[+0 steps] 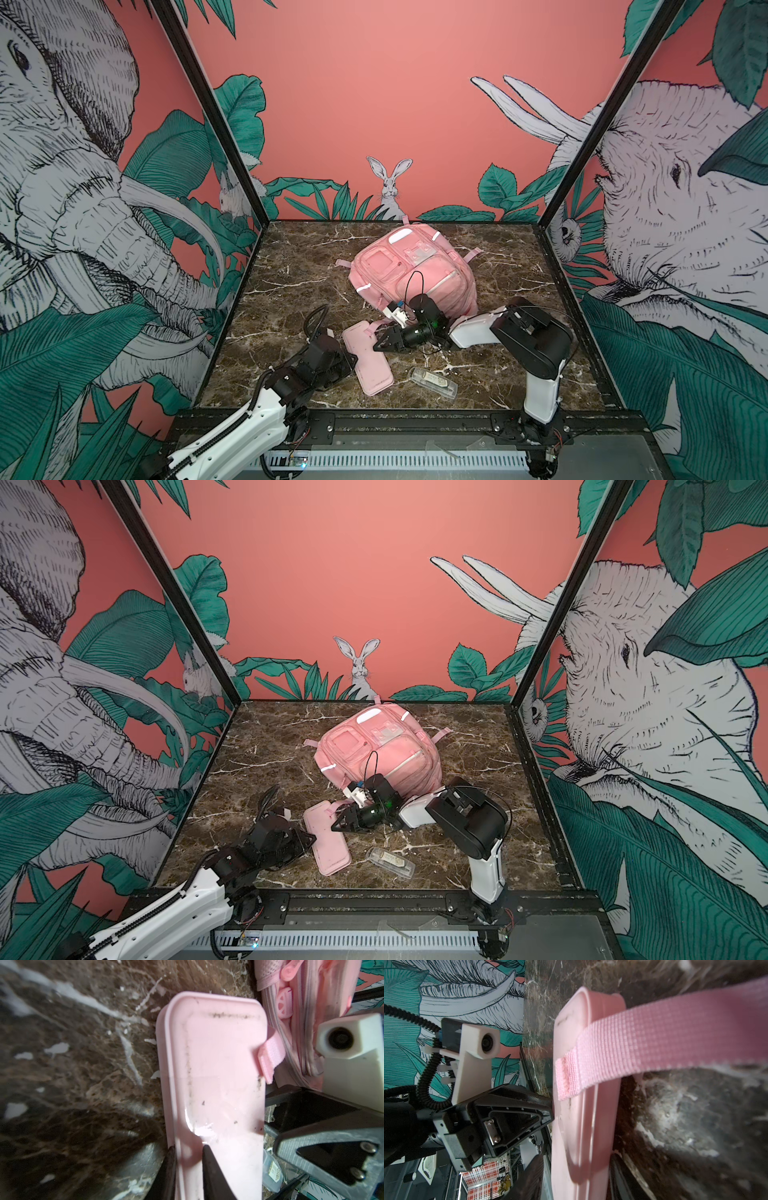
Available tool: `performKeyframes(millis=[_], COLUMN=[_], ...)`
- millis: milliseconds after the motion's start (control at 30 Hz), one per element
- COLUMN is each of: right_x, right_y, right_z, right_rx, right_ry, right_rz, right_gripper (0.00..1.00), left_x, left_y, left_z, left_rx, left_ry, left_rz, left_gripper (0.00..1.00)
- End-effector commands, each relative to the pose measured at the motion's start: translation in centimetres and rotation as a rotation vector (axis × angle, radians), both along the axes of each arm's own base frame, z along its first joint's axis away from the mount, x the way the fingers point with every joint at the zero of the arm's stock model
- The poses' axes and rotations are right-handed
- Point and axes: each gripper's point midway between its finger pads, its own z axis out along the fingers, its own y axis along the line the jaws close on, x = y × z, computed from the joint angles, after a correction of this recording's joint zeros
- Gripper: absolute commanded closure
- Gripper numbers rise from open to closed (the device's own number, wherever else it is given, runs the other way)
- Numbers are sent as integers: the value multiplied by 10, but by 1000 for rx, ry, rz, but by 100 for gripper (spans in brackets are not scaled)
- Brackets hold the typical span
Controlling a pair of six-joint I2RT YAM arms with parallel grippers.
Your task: Pack the student bag
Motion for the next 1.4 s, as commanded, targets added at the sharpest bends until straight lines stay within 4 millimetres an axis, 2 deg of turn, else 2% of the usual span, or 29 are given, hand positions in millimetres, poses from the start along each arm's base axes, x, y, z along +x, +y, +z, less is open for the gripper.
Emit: performKeyframes(millis=[0, 133, 433, 667, 900, 1033, 1267, 1367], right_x=[-49, -51, -49, -40, -32, -24, -3, 5], right_y=[33, 36, 40, 34, 25, 14, -15, -30], right_z=[53, 59, 49, 35, 39, 45, 63, 77], right_rx=[233, 255, 223, 146, 140, 119, 104, 104], right_ry=[-50, -55, -48, -56, -62, -96, -137, -171], right_rz=[240, 250, 245, 201, 177, 166, 113, 90], right_gripper=[51, 51, 51, 56, 65, 69, 75, 76], left_x=[-44, -47, -49, -46, -43, -34, -10, 3], left_y=[33, 34, 35, 35, 33, 30, 16, 9], left_z=[-56, -62, -64, -54, -49, -34, 5, 21], left_rx=[158, 152, 144, 143, 138, 154, 208, 250], left_ry=[206, 219, 218, 197, 182, 130, 31, -9], left_rz=[-7, -1, 6, 3, -1, -30, -119, -168], left_gripper=[77, 77, 77, 77, 77, 76, 66, 61])
